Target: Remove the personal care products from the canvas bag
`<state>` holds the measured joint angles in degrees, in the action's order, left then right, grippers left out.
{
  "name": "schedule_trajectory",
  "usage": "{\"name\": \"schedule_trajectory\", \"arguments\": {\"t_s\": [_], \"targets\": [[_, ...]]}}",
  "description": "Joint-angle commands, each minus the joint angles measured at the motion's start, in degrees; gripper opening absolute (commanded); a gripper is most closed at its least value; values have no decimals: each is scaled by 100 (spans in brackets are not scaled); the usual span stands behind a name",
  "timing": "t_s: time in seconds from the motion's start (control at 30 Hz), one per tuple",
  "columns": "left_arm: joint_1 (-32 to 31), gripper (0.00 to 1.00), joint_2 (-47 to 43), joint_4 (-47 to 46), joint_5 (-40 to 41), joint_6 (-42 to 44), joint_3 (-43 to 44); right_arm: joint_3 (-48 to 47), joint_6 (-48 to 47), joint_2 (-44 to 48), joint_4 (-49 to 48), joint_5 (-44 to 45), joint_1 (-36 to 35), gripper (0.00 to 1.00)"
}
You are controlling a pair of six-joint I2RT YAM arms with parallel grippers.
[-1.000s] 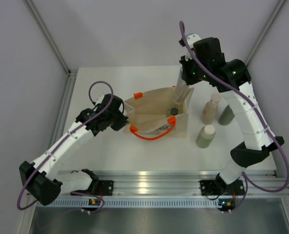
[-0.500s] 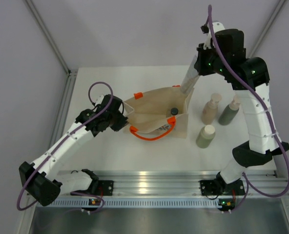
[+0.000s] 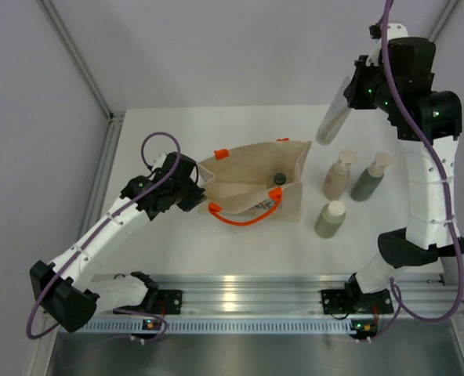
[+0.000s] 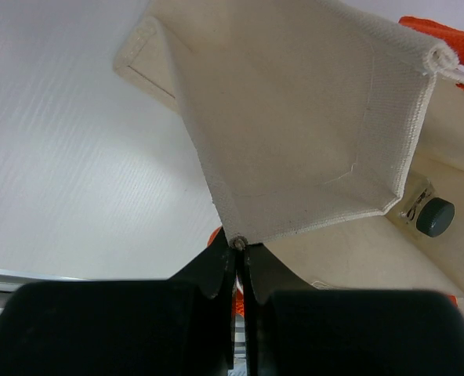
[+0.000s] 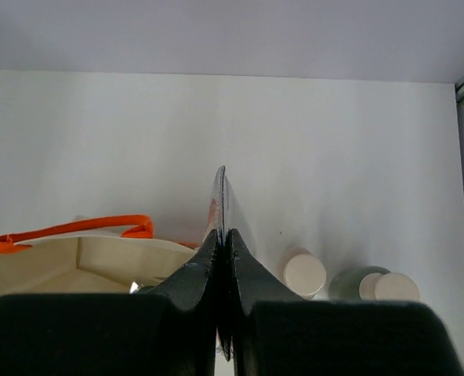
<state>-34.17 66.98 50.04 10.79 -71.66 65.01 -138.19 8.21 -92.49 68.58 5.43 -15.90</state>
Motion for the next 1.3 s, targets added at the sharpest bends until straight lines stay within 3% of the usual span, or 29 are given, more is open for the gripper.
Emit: {"name": "schedule_trajectory", "arguments": {"t_s": [0.0,0.17,0.43,0.9,1.2,1.23,1.27], "targets": [[-19,0,-97,-109,11,-24,-41,-183,24,275,-837,-122,245,0],[-19,0,-54,-109,-24,-15,-15,624,-170,266,-1381,-7,579,0],[-10,0,-62,-109,2,-6,3,872,-311,-305,-1900,-78,694,0],[-19,0,8,-109,29,20,143,4176,-601,-147,-4861,19,702,0],[-10,0,8,-109,73,3,152,5565,-496,178,-5741,-60,702,0],[-19,0,8,-109,73,11,152,5671,-469,205,-5750,-51,702,4],[-10,0,8,-109,90,3,152,5724,-408,266,-5750,-42,711,26]]}}
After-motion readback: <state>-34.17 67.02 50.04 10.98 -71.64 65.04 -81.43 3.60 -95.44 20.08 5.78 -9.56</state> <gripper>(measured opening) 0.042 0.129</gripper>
